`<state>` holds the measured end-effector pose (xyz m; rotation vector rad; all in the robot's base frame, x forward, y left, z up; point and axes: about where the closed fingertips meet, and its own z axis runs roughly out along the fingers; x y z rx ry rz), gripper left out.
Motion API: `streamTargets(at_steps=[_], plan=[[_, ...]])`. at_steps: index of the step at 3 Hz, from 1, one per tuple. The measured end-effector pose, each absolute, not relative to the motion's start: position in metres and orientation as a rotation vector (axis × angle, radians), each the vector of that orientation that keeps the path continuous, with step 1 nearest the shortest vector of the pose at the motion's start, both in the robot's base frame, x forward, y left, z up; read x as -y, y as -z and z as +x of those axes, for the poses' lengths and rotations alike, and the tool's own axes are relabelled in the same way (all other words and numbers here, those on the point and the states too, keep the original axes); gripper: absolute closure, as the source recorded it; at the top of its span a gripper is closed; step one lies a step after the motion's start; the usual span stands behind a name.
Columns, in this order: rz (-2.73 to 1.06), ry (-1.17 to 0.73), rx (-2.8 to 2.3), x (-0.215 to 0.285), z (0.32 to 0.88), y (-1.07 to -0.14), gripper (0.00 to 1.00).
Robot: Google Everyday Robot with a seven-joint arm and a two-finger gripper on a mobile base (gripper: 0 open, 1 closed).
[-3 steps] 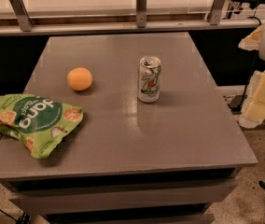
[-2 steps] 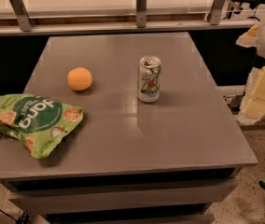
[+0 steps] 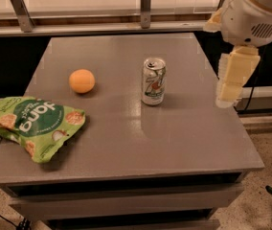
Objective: Pick orange
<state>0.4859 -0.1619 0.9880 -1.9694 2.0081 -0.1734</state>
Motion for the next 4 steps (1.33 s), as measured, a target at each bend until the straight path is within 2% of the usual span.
streamTargets(at_steps=[3, 4], plan=[[-2.276, 0.168, -1.596, 0.013, 0.548, -0.986, 0.00], [-2.276, 0.168, -1.596, 0.013, 0.548, -0.986, 0.00]])
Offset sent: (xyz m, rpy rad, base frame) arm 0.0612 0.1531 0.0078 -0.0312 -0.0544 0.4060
